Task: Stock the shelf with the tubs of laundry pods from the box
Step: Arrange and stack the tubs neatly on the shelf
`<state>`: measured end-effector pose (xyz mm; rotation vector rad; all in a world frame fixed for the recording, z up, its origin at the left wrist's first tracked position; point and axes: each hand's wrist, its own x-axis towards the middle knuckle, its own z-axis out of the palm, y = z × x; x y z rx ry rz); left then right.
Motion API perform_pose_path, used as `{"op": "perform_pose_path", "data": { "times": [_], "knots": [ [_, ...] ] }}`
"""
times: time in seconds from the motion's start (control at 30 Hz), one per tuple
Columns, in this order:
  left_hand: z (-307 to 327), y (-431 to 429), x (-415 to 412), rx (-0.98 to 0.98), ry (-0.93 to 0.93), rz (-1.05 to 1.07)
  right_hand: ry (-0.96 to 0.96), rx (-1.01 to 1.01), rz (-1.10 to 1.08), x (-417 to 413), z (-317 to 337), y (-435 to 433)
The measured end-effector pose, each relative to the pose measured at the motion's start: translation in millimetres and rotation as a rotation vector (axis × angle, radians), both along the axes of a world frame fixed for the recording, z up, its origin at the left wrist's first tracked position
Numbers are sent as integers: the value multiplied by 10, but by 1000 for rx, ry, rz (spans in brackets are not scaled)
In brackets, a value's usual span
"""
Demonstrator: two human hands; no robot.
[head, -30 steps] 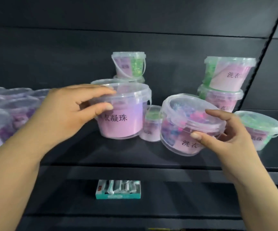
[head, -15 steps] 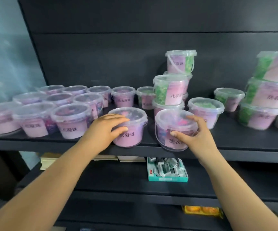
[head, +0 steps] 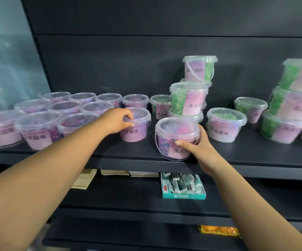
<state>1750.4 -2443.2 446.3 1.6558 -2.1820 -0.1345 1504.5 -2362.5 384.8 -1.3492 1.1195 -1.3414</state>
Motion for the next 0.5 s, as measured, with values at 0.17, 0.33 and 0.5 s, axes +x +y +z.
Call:
{"op": "perform_pose_path", "data": {
  "times": [0.17,0.33,0.5],
  "knots": [
    [16,-231,-69,23,-31,66,0,-5,68,61,-27,-118],
    [9,-411,-133,48,-39,109,-4,-8,112,41,-60,-211],
    [-6,-519,-102,49,-67,82,-9,-15,127,97,-68,-257]
  ]
}}
